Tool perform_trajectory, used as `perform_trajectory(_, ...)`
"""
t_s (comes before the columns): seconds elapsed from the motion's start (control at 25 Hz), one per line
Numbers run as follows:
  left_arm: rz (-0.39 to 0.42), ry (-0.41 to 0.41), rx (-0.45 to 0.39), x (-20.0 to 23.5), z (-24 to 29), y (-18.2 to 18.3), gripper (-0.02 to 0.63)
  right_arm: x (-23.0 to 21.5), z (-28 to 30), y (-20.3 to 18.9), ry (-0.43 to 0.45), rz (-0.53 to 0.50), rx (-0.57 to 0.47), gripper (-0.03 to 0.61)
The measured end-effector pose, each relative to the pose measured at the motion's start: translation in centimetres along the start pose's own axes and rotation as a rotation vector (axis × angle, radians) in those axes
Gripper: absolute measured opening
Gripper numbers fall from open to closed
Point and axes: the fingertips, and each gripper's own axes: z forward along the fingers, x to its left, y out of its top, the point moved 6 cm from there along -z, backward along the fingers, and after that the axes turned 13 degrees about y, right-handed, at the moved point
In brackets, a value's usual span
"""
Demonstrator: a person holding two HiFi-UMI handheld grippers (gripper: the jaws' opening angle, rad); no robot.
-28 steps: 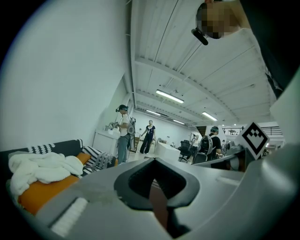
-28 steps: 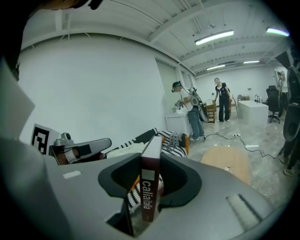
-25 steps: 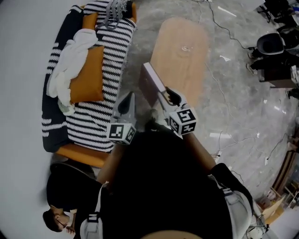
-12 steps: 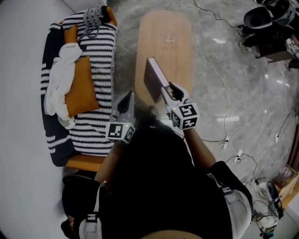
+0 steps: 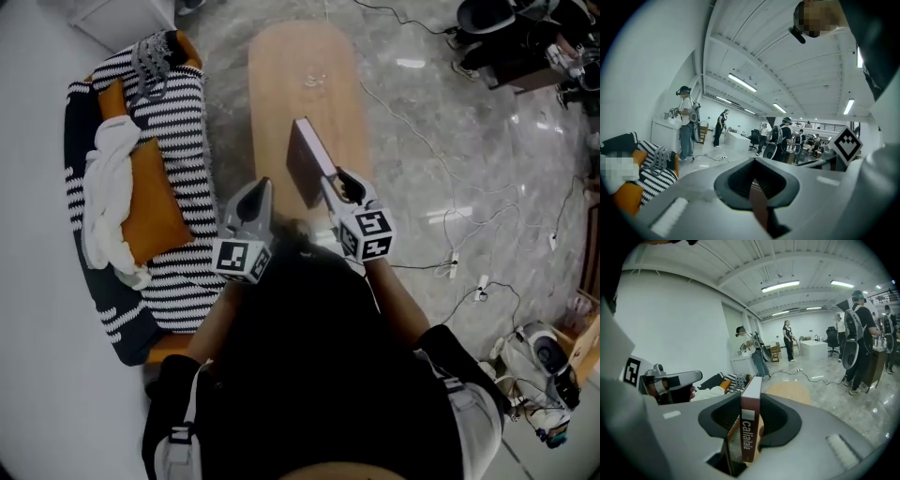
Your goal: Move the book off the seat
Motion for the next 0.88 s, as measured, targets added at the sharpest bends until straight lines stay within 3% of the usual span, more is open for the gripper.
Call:
perform_trajectory(0.64, -0.006, -0.198, 0.059, 5.9, 6.3, 1.0, 0.005, 0.1, 5.7, 1.0, -0.179, 0.115, 0.007, 0.14)
perform_trajectory(0.88, -0.017, -0.203, 0.098, 5.8, 8.1, -0.4, 0.005, -1.7, 6.9, 0.2, -0.19, 0.137, 0.01, 0.14)
